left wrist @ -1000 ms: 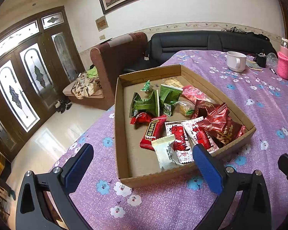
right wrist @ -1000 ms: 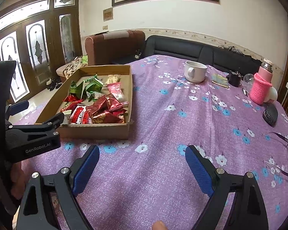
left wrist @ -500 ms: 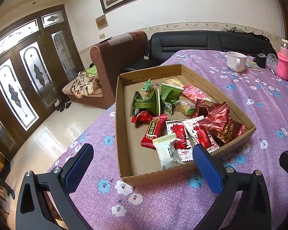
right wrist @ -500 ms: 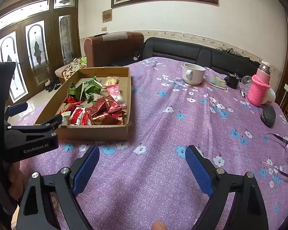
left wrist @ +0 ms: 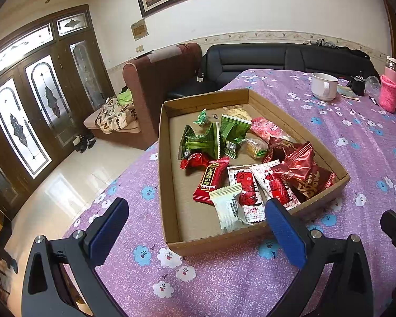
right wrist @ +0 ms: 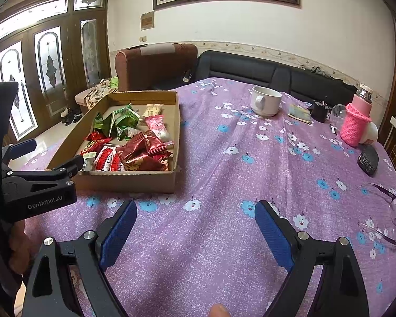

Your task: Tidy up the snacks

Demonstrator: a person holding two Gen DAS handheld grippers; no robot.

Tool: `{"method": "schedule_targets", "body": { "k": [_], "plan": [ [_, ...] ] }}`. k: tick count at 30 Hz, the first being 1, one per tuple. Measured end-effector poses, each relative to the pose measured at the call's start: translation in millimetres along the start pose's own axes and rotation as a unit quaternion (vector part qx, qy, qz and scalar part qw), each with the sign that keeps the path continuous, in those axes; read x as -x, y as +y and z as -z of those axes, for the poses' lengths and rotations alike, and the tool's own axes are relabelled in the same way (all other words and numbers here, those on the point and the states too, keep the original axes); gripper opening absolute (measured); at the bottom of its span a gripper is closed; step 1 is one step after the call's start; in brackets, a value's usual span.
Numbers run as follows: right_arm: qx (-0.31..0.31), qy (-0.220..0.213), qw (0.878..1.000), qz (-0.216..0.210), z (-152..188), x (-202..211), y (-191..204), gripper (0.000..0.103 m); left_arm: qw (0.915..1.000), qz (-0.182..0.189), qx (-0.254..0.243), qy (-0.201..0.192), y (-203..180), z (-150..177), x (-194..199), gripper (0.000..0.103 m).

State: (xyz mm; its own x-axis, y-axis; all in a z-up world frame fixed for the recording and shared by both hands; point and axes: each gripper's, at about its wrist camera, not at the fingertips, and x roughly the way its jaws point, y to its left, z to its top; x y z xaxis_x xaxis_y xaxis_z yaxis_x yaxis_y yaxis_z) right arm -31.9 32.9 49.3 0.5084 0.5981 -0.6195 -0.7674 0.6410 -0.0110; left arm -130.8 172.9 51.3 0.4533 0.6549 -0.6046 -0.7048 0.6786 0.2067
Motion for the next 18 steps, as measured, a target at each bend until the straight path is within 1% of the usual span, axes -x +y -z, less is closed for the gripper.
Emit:
{"method": "schedule_targets", "body": {
  "k": [16,18],
  "plan": [
    [-0.001,-0.001,1.0,0.002,0.3,0.5,-2.3,0.094,1.0,0.003,0.008,0.001,3.7,-1.0,-0.3,0.103],
    [-0.003,-0.001,1.0,0.003,0.5,1.2,-3.5,0.094,0.9999,0.009,0.012,0.003,5.7,-1.3,-0.1,0.103]
  ]
}}
